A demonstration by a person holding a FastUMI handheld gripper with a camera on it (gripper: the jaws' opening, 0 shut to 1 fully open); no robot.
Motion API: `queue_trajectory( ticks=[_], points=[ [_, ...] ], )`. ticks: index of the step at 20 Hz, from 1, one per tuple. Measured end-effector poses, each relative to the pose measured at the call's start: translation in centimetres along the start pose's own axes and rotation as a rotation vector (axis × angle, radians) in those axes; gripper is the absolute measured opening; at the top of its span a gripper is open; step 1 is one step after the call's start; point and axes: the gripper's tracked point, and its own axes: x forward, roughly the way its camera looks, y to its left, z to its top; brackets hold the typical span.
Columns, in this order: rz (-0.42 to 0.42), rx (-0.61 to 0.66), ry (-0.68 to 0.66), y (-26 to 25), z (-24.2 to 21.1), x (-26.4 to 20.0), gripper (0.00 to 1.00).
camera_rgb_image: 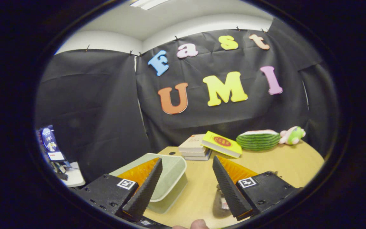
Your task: Open the storage box then place both shoes into the box .Put the left shoe in first, then the right shoe, with the right side of both shoes facing outward in a uniform manner.
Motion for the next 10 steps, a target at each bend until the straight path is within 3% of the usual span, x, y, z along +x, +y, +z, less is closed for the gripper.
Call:
queue_trajectory(
  ticks=[4, 10],
  points=[
    [0.129, 0.12, 0.113, 1.5, -3.4, 2.4, 1.0],
    [0.299, 0.413, 0.321, 3.2, -8.1, 4.7, 1.0]
  ],
)
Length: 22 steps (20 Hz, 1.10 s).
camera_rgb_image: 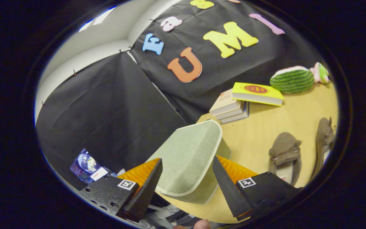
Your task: Open the storage box then place both shoes into the box .Put the left shoe in first, then the right shoe, with the right side of both shoes facing outward in a uniform manner.
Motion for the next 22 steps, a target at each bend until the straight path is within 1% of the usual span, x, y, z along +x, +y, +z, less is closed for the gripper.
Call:
queue_trajectory(
  ticks=[4, 8, 12, 16, 18, 20, 22],
  points=[
    [0.038, 0.113, 0.069, -0.6, -1.2, 1.4, 1.0],
    [0.063, 0.186, 0.088, -0.8, -1.5, 2.0, 1.0],
    [0.066, 0.262, 0.131, -1.8, -1.8, 3.6, 0.98],
    [0.108, 0.376, 0.168, -1.2, -2.4, 4.1, 0.95],
    [0.11, 0.412, 0.187, -1.4, -2.4, 4.7, 0.81],
    [0.1, 0.43, 0.185, -1.7, -2.0, 4.2, 0.74],
    [0.065, 0.442, 0.134, -2.6, -0.4, 3.3, 0.49]
  ],
)
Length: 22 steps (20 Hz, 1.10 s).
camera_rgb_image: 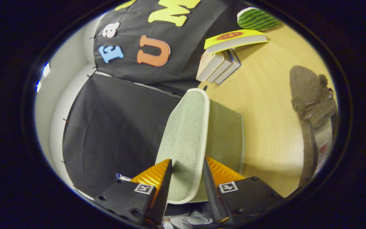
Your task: Open the storage box then place both shoes into the box .Put the left shoe in first, then the right shoe, with the right side of both shoes facing outward in a uniform manner.
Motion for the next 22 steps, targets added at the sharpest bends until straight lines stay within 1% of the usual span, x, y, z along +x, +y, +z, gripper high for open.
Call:
queue_trajectory(
  ticks=[2, 3, 5, 8, 13, 17, 22],
  points=[
    [0.016, -0.022, -0.017, 1.1, 0.4, -0.6, 0.24],
    [0.017, -0.041, -0.023, 1.6, 0.3, -0.8, 0.14],
    [0.004, -0.084, -0.026, 2.6, 0.3, -1.1, 0.06],
    [-0.025, -0.173, -0.041, 5.0, 0.5, -1.4, 0.06],
    [0.005, -0.301, -0.046, 12.0, -0.3, -0.9, 0.06],
    [0.03, -0.36, 0.002, 17.5, -1.7, 1.4, 0.06],
    [0.08, -0.449, 0.05, 23.5, -4.8, 5.6, 0.06]
  ],
)
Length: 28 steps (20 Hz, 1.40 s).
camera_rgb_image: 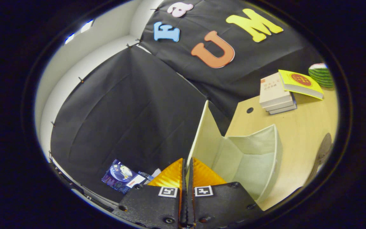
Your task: Open the storage box then place both shoes into the box .Put the left shoe in first, then the right shoe, with the right side of both shoes facing outward in a uniform manner.
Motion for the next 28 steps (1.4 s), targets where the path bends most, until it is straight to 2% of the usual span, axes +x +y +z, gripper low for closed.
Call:
queue_trajectory(
  ticks=[2, 3, 5, 8, 12, 15, 18, 22, 28],
  points=[
    [0.008, -0.05, 0.01, 1.7, -0.3, 1.8, 0.08],
    [0.006, -0.081, 0.018, 2.2, -0.7, 2.8, 0.15],
    [0.016, -0.133, 0.034, 3.1, -1.6, 4.6, 0.21],
    [0.021, -0.164, 0.066, 3.9, -2.9, 6.4, 0.5],
    [-0.01, -0.205, 0.041, 3.8, -2.7, 7.8, 0.89],
    [-0.058, -0.265, -0.014, 3.0, -1.7, 7.1, 0.94],
    [-0.15, -0.355, -0.113, 1.3, 0.6, 5.3, 1.0],
    [-0.275, -0.458, -0.233, -0.9, 3.2, 1.1, 1.0],
    [-0.442, -0.503, -0.3, -5.2, 4.6, -6.6, 1.0]
  ],
)
